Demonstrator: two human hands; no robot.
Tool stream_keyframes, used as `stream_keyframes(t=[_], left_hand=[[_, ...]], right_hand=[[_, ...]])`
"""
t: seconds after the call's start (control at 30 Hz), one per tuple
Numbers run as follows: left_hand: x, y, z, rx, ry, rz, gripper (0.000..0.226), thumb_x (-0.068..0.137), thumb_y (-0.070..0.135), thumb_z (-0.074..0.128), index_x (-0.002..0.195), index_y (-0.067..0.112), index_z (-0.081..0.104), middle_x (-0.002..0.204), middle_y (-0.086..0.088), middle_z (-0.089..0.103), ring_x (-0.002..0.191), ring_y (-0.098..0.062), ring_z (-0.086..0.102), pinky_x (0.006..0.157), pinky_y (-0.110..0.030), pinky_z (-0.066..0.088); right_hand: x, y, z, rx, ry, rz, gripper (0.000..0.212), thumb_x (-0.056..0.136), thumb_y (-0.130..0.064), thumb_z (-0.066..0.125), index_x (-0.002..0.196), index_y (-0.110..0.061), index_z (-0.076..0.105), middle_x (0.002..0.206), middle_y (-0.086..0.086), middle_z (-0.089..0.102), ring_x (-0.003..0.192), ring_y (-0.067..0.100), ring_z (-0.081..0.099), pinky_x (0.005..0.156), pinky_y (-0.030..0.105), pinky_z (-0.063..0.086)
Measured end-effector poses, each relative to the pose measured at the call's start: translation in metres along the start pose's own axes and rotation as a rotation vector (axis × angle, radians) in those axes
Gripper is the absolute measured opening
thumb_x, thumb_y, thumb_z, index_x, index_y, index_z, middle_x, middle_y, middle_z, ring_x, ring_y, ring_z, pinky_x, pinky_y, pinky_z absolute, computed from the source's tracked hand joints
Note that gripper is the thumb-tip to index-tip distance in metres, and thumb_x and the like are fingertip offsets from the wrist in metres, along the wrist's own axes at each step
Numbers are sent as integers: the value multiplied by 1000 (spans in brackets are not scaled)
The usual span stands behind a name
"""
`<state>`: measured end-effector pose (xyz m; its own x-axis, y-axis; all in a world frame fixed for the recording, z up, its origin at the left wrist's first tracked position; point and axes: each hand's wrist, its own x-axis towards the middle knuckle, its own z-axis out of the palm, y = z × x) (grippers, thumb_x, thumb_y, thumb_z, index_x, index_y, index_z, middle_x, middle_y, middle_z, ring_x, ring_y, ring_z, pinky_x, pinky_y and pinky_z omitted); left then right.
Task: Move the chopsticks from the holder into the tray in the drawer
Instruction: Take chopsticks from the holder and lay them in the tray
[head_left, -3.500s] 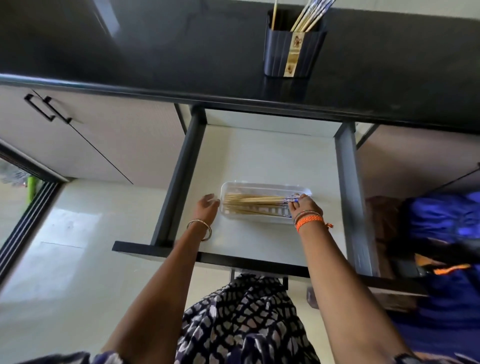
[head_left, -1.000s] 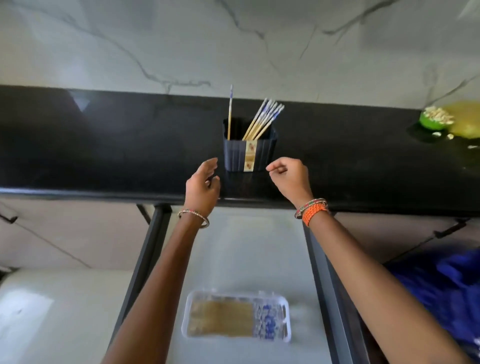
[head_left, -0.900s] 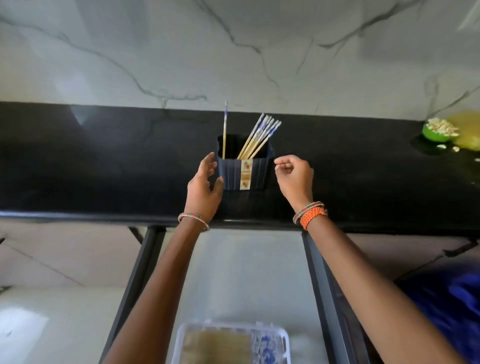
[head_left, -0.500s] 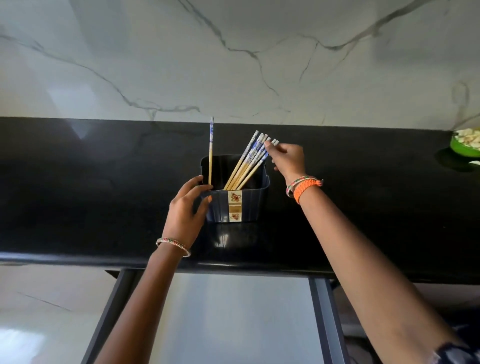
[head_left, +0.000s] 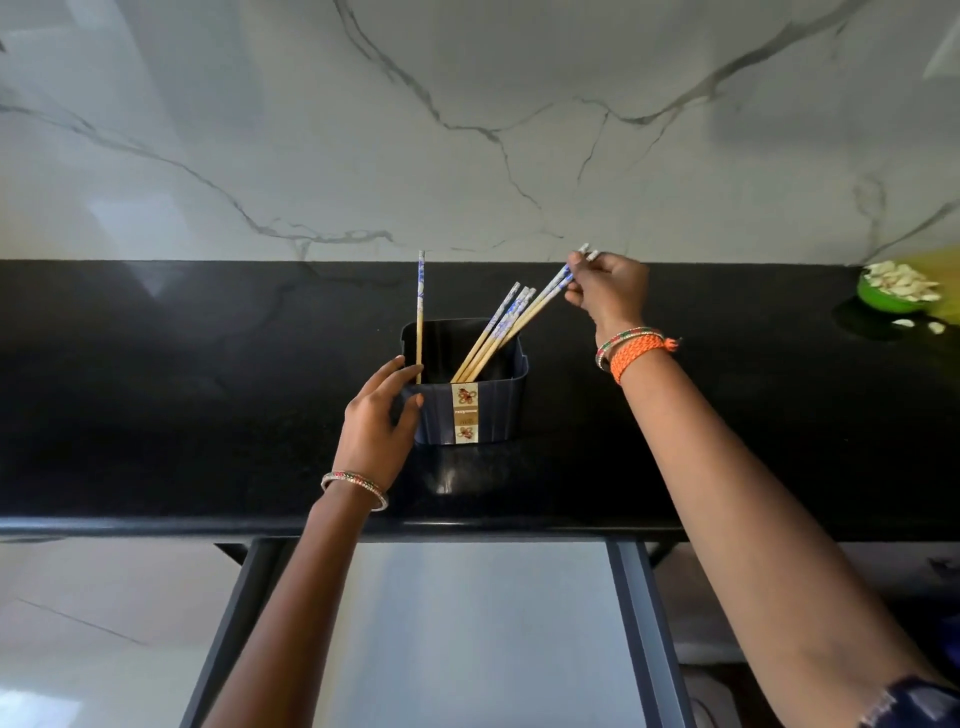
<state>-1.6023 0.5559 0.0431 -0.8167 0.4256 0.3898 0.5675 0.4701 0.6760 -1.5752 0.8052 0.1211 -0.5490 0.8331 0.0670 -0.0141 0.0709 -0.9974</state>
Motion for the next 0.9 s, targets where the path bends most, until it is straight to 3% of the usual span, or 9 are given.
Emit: stream_keyframes(t=[0.2,0.27,0.37,0.47,0.57,0.67,0.7,0.8,0.9], left_hand=[[-25,21,-32,-137,-27,-8,41,87,0,51,126,13,52,129,-12,56,111,-16,55,91,-25,45],[-40,25,-39,-179,-41,-34,42,87,-1,50,126,14,52,124,-12,60,110,-13,54,90,-23,44],[-71,25,-47,-234,-68,-105,41,87,-1,49,125,13,52,124,-11,60,114,-16,54,92,-22,42],[-111,12,-46,-297,-92,-228,38,87,-1,47,123,10,54,125,-11,60,117,-22,55,94,-24,42],[-167,-16,-38,-314,-94,-372,35,85,-4,45,118,2,57,121,-16,61,112,-27,58,89,-25,42],[-234,-52,-23,-285,-180,-502,36,83,-9,44,117,-4,55,123,-23,59,115,-35,55,96,-35,43],[-256,-63,-20,-261,-208,-544,37,82,-10,44,117,-4,55,122,-24,59,114,-36,55,98,-39,43],[-307,-86,-17,-119,-250,-631,38,84,-6,42,119,1,56,121,-23,61,113,-36,56,97,-39,42],[-329,-96,-20,-17,-293,-583,38,87,-3,38,121,2,53,125,-22,58,116,-36,53,99,-36,39]], right_hand=[[-60,-53,-69,209,199,-54,19,90,-9,62,97,7,68,71,2,63,72,12,64,71,23,58],[-85,-60,-85,361,257,0,17,91,-8,62,96,7,68,74,4,63,79,15,64,72,23,58],[-138,-51,-100,557,273,123,13,92,-9,60,80,-6,64,80,5,65,82,16,66,73,24,57],[-197,-9,-105,654,281,279,16,93,-11,58,78,-8,62,84,6,67,79,13,65,82,28,57],[-264,66,-108,646,299,487,13,98,-14,50,99,-7,61,97,7,59,83,14,62,84,23,54],[-330,132,-117,620,358,677,21,99,-10,47,80,-10,53,80,6,51,68,10,59,52,13,55],[-350,151,-121,607,385,740,23,98,-6,47,77,-10,53,81,8,53,70,12,57,48,13,54],[-396,188,-127,514,404,908,10,95,-1,52,94,3,61,99,16,60,83,22,61,66,21,58],[-417,205,-124,424,382,976,27,91,0,58,115,11,58,88,18,63,73,22,60,63,27,60]])
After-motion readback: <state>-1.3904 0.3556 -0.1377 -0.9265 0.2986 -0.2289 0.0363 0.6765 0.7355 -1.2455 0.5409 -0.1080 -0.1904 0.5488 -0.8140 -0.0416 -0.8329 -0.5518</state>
